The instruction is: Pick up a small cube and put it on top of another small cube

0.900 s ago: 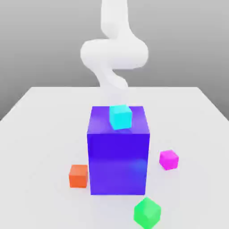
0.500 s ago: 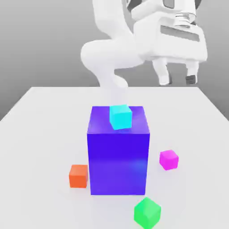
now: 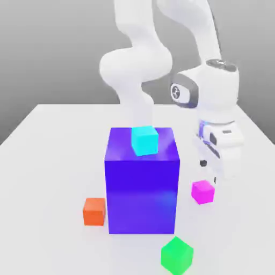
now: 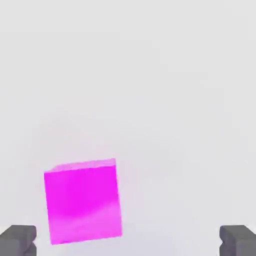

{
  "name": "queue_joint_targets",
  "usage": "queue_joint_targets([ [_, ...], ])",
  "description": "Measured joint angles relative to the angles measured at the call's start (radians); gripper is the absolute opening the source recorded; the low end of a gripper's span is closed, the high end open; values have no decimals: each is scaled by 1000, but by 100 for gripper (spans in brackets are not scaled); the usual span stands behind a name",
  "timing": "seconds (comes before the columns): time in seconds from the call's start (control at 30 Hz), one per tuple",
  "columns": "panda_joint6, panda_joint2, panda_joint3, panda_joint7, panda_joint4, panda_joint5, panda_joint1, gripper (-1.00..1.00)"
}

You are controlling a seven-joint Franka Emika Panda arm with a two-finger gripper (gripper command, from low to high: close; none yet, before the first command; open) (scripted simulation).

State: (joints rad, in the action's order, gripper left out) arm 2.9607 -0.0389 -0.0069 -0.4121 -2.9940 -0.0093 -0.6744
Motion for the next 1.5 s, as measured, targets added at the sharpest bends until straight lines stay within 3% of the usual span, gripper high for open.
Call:
queue_joint_targets([
  [0.23,206,251,1,-3,40,-8,1,0],
  [0.27,224,273,2,-3,44,-8,2,-100],
  [0.5,221,272,1,-1,44,-9,2,-100],
  [0.8,-25,-24,0,-11,-6,6,0,-100],
  [1.03,-175,37,-83,32,194,65,120,-100],
  [1.3,-334,137,-175,145,457,59,271,-100],
  [1.47,-248,275,-164,129,511,107,302,-100],
  [1.5,-218,308,-155,119,514,121,310,100],
])
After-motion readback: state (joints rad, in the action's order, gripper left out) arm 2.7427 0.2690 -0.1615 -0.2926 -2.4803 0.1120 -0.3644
